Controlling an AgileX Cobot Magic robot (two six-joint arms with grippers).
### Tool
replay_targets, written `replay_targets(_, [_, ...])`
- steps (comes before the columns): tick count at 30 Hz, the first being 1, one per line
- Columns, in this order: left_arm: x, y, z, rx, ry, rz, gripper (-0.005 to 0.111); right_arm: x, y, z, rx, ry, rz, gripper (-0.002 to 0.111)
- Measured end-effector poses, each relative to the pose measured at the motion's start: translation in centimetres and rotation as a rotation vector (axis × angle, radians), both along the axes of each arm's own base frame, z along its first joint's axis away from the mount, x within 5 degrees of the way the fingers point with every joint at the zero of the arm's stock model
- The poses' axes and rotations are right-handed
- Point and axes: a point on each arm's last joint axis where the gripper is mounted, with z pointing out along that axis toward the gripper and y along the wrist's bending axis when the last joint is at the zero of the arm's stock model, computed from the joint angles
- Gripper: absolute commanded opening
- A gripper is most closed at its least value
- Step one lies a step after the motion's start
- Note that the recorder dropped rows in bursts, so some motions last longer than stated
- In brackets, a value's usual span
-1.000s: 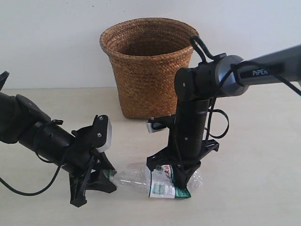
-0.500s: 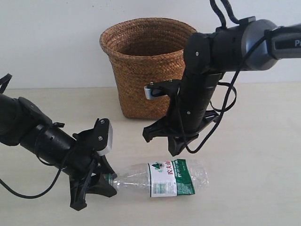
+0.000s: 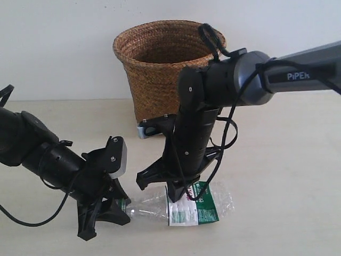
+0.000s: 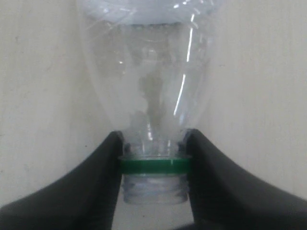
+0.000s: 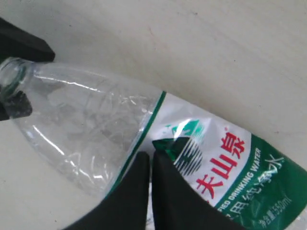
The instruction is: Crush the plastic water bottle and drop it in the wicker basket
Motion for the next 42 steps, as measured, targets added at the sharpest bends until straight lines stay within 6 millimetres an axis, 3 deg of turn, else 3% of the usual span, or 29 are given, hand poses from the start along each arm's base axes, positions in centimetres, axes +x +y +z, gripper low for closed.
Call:
replay_targets(8, [0.0,0.0,0.0,0.002,-0.002,-0.001,0.004,0.5,0.5,-4.0,-0.037,0.068,-0.011,0.000])
replay_targets(12, [0.0,0.0,0.0,0.002,-0.002,-0.001,0.004,0.5,0.7,-4.4,-0.028,0.101,-0.011,0.000])
replay_targets(21, [-0.1,0.1,-0.1,0.010,-0.002,-0.017,0.004,0.9,1.1,-3.9,0.000,0.161,0.026,0.000])
replay_targets(26, [-0.1,0.1,-0.1,0.011,-0.001,-0.017,0.004,0.9,0.4,-1.0,0.033,0.094,0.008,0.000])
replay_targets(30, [0.0,0.1,0.0,0.000,0.007,0.008,0.004,2.1,-1.7,2.6,0.084,0.012,-0.057,0.000])
replay_targets(31, [0.0,0.0,0.0,-0.002,0.009,0.007,0.004,2.9,-3.2,4.1,0.103,-0.022,-0.100,0.000])
replay_targets(35, [0.0,0.0,0.0,-0.003,0.010,0.009,0.004,4.0,-6.5,6.1,0.126,-0.073,-0.185,0.000])
replay_targets(39, [0.0,0.0,0.0,-0.003,0.010,0.009,0.004,3.3,-13.0,6.1,0.137,-0.164,-0.367,0.000])
replay_targets(41, [0.0,0.0,0.0,-0.003,0.015,0.016,0.004,0.9,-18.2,5.9,0.143,-0.270,-0.518,0.000])
replay_targets(42, [0.0,0.0,0.0,-0.003,0.015,0.016,0.004,0.1,-19.5,6.2,0.149,-0.310,-0.557,0.000])
